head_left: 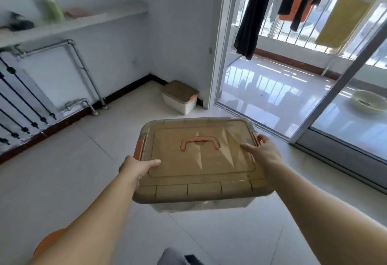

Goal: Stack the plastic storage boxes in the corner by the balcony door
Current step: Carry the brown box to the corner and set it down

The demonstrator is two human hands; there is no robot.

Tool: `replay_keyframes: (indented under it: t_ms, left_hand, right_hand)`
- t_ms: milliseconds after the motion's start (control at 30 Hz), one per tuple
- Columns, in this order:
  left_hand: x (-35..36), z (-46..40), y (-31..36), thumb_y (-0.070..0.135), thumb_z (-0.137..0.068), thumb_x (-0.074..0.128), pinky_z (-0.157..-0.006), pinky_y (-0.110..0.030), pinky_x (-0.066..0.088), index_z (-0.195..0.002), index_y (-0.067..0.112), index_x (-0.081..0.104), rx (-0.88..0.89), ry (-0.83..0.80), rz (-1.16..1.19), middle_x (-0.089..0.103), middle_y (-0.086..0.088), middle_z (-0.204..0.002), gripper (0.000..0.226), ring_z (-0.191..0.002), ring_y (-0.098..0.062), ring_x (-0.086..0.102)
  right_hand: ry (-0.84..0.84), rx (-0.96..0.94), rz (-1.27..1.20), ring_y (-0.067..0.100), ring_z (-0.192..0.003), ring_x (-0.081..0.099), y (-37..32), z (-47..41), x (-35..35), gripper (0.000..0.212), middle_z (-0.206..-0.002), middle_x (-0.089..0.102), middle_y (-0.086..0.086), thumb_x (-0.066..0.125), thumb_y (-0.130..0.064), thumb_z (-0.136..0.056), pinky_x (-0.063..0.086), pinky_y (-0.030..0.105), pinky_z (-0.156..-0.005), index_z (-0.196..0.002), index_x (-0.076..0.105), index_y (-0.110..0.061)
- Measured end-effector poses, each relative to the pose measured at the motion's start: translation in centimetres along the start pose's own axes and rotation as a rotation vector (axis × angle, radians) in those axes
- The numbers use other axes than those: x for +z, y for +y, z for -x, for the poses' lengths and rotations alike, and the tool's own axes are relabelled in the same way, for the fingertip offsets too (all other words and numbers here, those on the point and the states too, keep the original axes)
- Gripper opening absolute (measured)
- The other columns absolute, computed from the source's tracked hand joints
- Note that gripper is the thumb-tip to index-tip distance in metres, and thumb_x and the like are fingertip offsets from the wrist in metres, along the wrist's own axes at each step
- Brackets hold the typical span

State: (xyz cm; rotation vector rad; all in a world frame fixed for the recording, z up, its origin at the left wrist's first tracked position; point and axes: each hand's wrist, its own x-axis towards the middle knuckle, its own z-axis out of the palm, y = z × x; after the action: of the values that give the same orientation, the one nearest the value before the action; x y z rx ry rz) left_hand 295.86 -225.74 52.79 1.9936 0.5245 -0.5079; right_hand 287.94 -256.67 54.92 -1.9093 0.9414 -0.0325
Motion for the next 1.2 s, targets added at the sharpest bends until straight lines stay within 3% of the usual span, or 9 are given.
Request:
replay_keyframes:
  t_ms: [267, 400, 633, 833, 1000, 1200]
  left_hand:
    - [-2.1, -20.2, 11.5, 0.035, -0.063, 0.084, -0.100, -0.050, 0.046, -0.137, 0.005, 0.037, 0.004, 0.028, -0.034, 0.051, -0.019, -0.135, 0.093, -0.122, -0.039, 0.050]
    - [-3.4, -29.9, 18.2, 0.036, -0.063, 0.083, -0.098, -0.051, 0.048, -0.137, 0.008, 0.037, 0.018, 0.036, -0.074, 0.052, -0.018, -0.132, 0.091, -0.120, -0.038, 0.052]
    - [-2.7, -43.7, 26.7, 0.036, -0.064, 0.083, -0.098, -0.049, 0.048, -0.137, 0.009, 0.036, 0.071, 0.011, -0.120, 0.052, -0.017, -0.133, 0.091, -0.119, -0.036, 0.053]
    - [0.9, -57.3, 35.3, 0.035, -0.066, 0.082, -0.101, -0.048, 0.046, -0.140, 0.010, 0.035, 0.064, -0.026, -0.147, 0.050, -0.016, -0.137, 0.091, -0.123, -0.035, 0.051]
    - [3.2, -67.4, 42.3, 0.036, -0.064, 0.083, -0.101, -0.048, 0.046, -0.140, 0.012, 0.035, 0.022, -0.076, -0.185, 0.049, -0.015, -0.138, 0.092, -0.124, -0.035, 0.050]
    - [6.2, -78.9, 48.1, 0.031, -0.064, 0.084, -0.100, -0.043, 0.045, -0.139, 0.011, 0.037, 0.048, -0.162, -0.233, 0.051, -0.014, -0.137, 0.090, -0.122, -0.033, 0.052]
  right_hand:
    - [0.005, 0.060, -0.058, 0.026, -0.101, 0.059, -10.6, -16.7, 10.6, 0.077, -0.132, 0.057, 0.006, 0.075, -0.041, -0.073, 0.051, 0.039, -0.082, -0.140, 0.040, -0.026]
    - [-0.008, 0.130, -0.107, 0.030, -0.107, 0.060, -16.1, -24.4, 15.5, 0.079, -0.135, 0.054, 0.007, 0.076, -0.040, -0.072, 0.053, 0.049, -0.090, -0.141, 0.039, -0.026]
    - [0.053, 0.166, -0.159, 0.031, -0.110, 0.057, -22.5, -36.3, 21.4, 0.071, -0.135, 0.053, 0.007, 0.069, -0.047, -0.077, 0.051, 0.048, -0.092, -0.139, 0.040, -0.028]
    - [0.091, 0.201, -0.151, 0.034, -0.110, 0.058, -27.6, -50.8, 25.8, 0.066, -0.135, 0.053, 0.010, 0.066, -0.043, -0.081, 0.052, 0.043, -0.084, -0.139, 0.041, -0.025]
    - [0.089, 0.274, -0.136, 0.026, -0.092, 0.058, -32.5, -60.4, 28.4, 0.070, -0.133, 0.055, 0.009, 0.069, -0.040, -0.079, 0.053, 0.040, -0.073, -0.140, 0.037, -0.026]
    - [0.114, 0.390, -0.127, 0.036, -0.114, 0.056, -35.2, -69.0, 32.2, 0.089, -0.139, 0.049, 0.013, 0.078, -0.038, -0.070, 0.051, 0.045, -0.083, -0.143, 0.030, -0.023]
